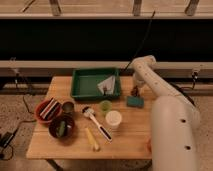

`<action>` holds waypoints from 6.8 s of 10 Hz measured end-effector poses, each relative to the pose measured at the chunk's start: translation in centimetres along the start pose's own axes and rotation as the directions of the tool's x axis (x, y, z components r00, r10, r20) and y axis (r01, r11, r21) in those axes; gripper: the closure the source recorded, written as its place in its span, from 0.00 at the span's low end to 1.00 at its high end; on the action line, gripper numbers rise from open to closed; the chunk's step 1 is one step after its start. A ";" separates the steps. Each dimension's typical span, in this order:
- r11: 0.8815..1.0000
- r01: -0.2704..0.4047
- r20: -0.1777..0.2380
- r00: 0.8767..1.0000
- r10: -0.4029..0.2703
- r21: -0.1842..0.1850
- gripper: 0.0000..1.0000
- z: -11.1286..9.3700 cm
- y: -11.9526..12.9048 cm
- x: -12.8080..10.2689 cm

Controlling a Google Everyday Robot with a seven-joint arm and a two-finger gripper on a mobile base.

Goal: Place grapes in plastic cup

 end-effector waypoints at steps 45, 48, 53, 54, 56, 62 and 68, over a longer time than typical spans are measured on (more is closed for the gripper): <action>0.972 0.214 0.524 0.820 -0.231 0.094 1.00 -22.6 3.3 -22.9; 0.968 0.236 0.538 0.807 -0.244 0.085 1.00 -22.5 3.6 -23.9; 0.965 0.253 0.557 0.793 -0.248 0.070 0.90 -21.4 3.9 -24.9; 0.965 0.254 0.562 0.790 -0.247 0.069 0.82 -21.2 3.9 -25.0; 0.965 0.254 0.580 0.778 -0.242 0.063 0.59 -20.4 3.8 -25.2; 0.968 0.250 0.627 0.750 -0.211 0.027 0.20 -18.4 3.8 -25.7; 0.977 0.212 0.626 0.758 -0.182 0.027 0.20 -18.2 3.5 -24.2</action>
